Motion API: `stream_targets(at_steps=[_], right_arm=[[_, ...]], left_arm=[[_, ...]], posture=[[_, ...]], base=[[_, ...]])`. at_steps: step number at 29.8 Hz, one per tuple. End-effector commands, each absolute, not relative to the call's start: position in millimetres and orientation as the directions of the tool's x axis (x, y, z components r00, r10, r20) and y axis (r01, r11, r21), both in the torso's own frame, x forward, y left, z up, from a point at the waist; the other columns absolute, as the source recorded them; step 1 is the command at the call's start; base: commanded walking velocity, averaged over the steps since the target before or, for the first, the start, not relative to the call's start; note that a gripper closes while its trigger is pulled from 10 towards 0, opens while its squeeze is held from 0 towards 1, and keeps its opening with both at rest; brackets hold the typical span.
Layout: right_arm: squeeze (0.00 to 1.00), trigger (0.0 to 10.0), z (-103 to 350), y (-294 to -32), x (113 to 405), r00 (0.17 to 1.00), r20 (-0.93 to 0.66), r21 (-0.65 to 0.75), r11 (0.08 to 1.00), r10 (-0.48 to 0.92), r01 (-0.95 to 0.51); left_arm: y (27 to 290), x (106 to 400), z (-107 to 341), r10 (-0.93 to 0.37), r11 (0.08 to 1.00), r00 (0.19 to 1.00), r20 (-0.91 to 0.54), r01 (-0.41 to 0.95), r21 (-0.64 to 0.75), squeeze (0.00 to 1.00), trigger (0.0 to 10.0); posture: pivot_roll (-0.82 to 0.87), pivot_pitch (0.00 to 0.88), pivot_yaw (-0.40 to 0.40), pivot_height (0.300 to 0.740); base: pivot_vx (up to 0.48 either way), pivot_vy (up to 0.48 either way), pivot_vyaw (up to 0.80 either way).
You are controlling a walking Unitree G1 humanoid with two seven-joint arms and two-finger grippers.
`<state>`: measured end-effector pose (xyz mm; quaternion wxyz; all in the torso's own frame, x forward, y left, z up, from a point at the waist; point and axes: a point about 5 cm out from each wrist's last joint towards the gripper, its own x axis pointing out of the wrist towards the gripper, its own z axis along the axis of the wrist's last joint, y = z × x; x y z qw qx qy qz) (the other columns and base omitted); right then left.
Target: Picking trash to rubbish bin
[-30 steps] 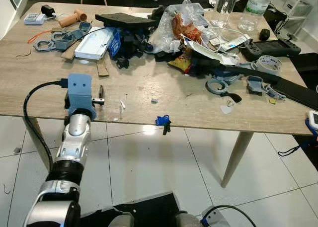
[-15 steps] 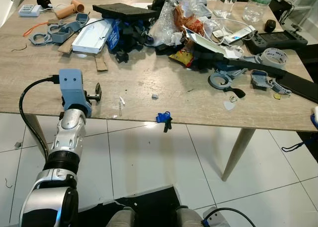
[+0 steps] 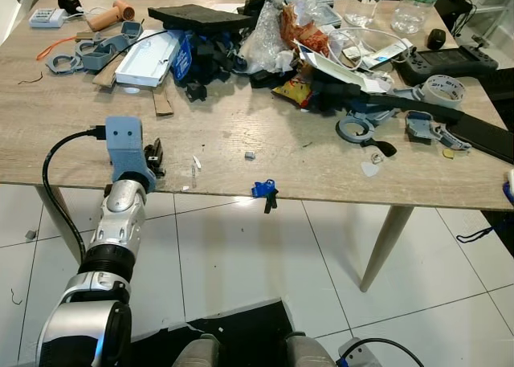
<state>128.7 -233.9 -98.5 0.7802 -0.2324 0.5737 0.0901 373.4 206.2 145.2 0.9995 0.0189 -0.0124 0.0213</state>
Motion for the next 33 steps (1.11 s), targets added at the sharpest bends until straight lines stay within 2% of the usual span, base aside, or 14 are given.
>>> stream_targets(at_steps=[1, 10, 14, 16, 20, 21, 22, 23, 24, 25, 26, 29, 32, 33], right_arm=[[0.0, 10.0, -102, -233, 119, 0.291, -0.948, -0.239, 0.889, -0.127, -0.391], [0.0, 10.0, -101, -229, 126, 0.304, -0.945, -0.24, 0.888, -0.121, -0.392], [0.0, 10.0, -100, -227, 131, 0.313, -0.943, -0.241, 0.885, -0.116, -0.398], [0.0, 10.0, -98, -224, 137, 0.324, -0.94, -0.242, 0.882, -0.109, -0.403], [0.0, 10.0, -97, -223, 142, 0.333, -0.937, -0.244, 0.88, -0.105, -0.408], [0.0, 10.0, -96, -221, 146, 0.342, -0.934, -0.245, 0.878, -0.101, -0.411], [0.0, 10.0, -95, -220, 148, 0.346, -0.933, -0.245, 0.878, -0.098, -0.412], [0.0, 10.0, -95, -219, 149, 0.349, -0.932, -0.244, 0.878, -0.096, -0.411], [0.0, 10.0, -95, -219, 149, 0.349, -0.932, -0.244, 0.878, -0.096, -0.411], [0.0, 10.0, -95, -219, 150, 0.35, -0.932, -0.243, 0.878, -0.094, -0.412], [0.0, 10.0, -94, -217, 152, 0.353, -0.931, -0.241, 0.878, -0.09, -0.413], [0.0, 10.0, -94, -215, 153, 0.355, -0.931, -0.237, 0.88, -0.084, -0.413], [0.0, 10.0, -94, -215, 154, 0.358, -0.93, -0.234, 0.881, -0.081, -0.411], [0.0, 10.0, -94, -215, 154, 0.358, -0.93, -0.235, 0.881, -0.082, -0.41]], left_arm=[[217, 361, 114, 0.075, 0.996, 0.992, -0.1, -0.07, 0.05, 0.0, 0.0], [214, 352, 97, 0.089, 0.996, 0.987, -0.134, -0.084, 0.042, 0.0, 0.0], [213, 350, 96, 0.092, 0.995, 0.988, -0.125, -0.097, -0.035, 0.0, 0.0], [209, 352, 106, 0.06, 0.966, 0.997, -0.048, -0.07, -0.251, 0.0, 0.0], [206, 354, 121, 0.027, 0.903, 0.998, 0.054, -0.001, -0.43, 0.0, 0.0], [202, 354, 140, -0.012, 0.814, 0.983, 0.184, 0.116, -0.569, 0.0, 2.3], [200, 353, 150, -0.029, 0.768, 0.968, 0.251, 0.182, -0.614, 0.0, 2.3], [197, 350, 159, -0.057, 0.724, 0.948, 0.313, 0.255, -0.641, 0.0, 4.8], [197, 350, 159, -0.057, 0.724, 0.948, 0.313, 0.255, -0.641, 0.0, 4.8], [194, 347, 166, -0.086, 0.69, 0.928, 0.363, 0.318, -0.65, 0.0, 10.0], [184, 341, 175, -0.156, 0.646, 0.889, 0.431, 0.422, -0.636, 0.0, 10.0], [175, 333, 179, -0.234, 0.62, 0.847, 0.477, 0.508, -0.598, 0.0, 10.0], [162, 313, 184, -0.365, 0.509, 0.739, 0.566, 0.667, -0.544, 0.0, 10.0], [157, 300, 186, -0.433, 0.446, 0.667, 0.606, 0.743, -0.499, 0.0, 10.0]], posture=[[-0.06, 0.258, 0.036, 0.74], [-0.05, 0.234, 0.029, 0.74], [-0.04, 0.224, 0.025, 0.74], [-0.03, 0.208, 0.022, 0.74], [-0.03, 0.195, 0.019, 0.74], [-0.02, 0.185, 0.019, 0.74], [-0.02, 0.183, 0.018, 0.74], [-0.02, 0.179, 0.017, 0.74], [-0.02, 0.179, 0.017, 0.74], [-0.02, 0.179, 0.017, 0.74], [-0.01, 0.171, 0.016, 0.74], [-0.01, 0.164, 0.015, 0.74], [-0.01, 0.154, 0.014, 0.74], [-0.01, 0.152, 0.015, 0.74]], base=[[0.0, 0.0, 0.0], [0.0, 0.0, 0.0], [0.0, 0.0, 0.0], [0.0, 0.0, 0.0], [0.0, 0.0, 0.0], [0.0, 0.0, 0.0], [0.0, 0.0, 0.0], [0.0, 0.0, 0.0], [0.0, 0.0, 0.0], [0.0, 0.0, 0.0], [0.0, 0.0, 0.0], [0.0, 0.0, 0.0], [0.0, 0.0, 0.0], [0.0, 0.0, 0.0]])
